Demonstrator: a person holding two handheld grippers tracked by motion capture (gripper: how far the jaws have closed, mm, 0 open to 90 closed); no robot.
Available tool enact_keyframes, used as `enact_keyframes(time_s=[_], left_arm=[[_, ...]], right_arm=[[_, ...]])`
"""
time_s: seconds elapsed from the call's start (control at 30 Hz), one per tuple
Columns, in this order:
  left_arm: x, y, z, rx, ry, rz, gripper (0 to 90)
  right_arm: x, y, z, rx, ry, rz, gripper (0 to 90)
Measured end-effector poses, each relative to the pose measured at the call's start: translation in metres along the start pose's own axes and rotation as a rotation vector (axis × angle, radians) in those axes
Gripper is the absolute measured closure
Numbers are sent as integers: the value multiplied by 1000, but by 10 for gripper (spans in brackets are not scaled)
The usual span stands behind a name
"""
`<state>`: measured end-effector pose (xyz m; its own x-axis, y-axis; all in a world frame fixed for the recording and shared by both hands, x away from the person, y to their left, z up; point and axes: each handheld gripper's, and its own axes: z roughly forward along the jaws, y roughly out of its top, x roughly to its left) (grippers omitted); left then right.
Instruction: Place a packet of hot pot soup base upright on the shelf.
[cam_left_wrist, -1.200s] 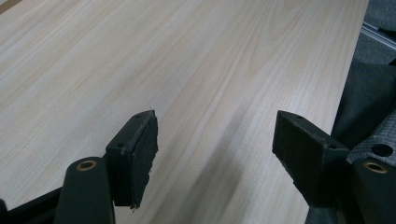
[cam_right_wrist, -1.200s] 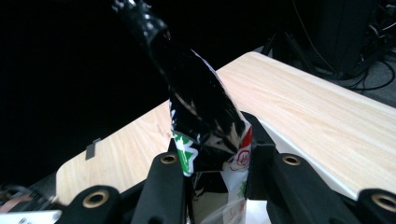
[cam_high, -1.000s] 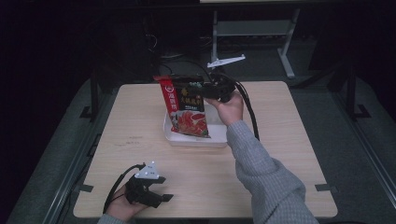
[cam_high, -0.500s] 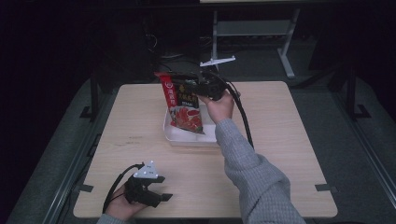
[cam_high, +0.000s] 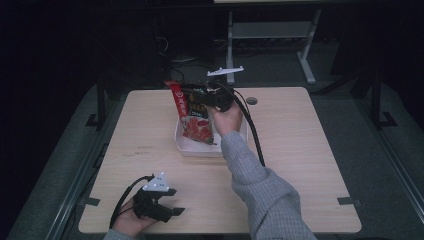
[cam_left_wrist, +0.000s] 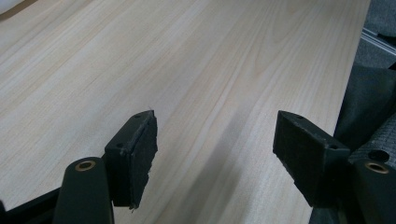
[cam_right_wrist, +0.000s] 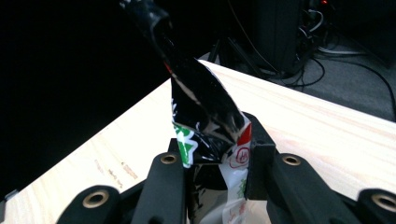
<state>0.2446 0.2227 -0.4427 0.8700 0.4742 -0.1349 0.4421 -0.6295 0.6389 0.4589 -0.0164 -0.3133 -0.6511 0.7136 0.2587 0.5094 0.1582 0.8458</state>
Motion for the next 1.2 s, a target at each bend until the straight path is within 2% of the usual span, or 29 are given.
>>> enact_keyframes(time_s=[0.03,0.17,0.3,0.53,0.63,0.7,0.73,0.87,0.93,1.1,1.2], left_arm=[[0,0,0,3,0,3,302],[-1,0,0,0,1,5,302],[0,0,0,-1,0,5,302],[0,0,0,-2,0,7,303],[-2,1,0,-5,-6,5,302],[-2,1,0,-7,-7,8,302],[-2,1,0,-7,-7,8,302],[-2,1,0,-6,-5,6,302],[-2,1,0,-6,-5,5,301],[-2,1,0,-11,-8,3,301],[-1,1,-1,-12,-11,4,301]], right_arm=[[0,-2,2,-13,-7,20,734],[3,-5,5,-28,-19,4,733],[1,-11,7,-52,-21,27,731],[1,-22,10,-68,-12,17,724],[1,-25,10,-60,-2,6,714],[1,-26,12,-27,1,-2,707],[1,-26,12,-27,1,-2,707],[2,-26,12,6,47,-4,689],[2,-25,12,14,52,-3,688],[7,-25,10,25,22,-7,725],[12,-25,5,-23,0,-3,728]])
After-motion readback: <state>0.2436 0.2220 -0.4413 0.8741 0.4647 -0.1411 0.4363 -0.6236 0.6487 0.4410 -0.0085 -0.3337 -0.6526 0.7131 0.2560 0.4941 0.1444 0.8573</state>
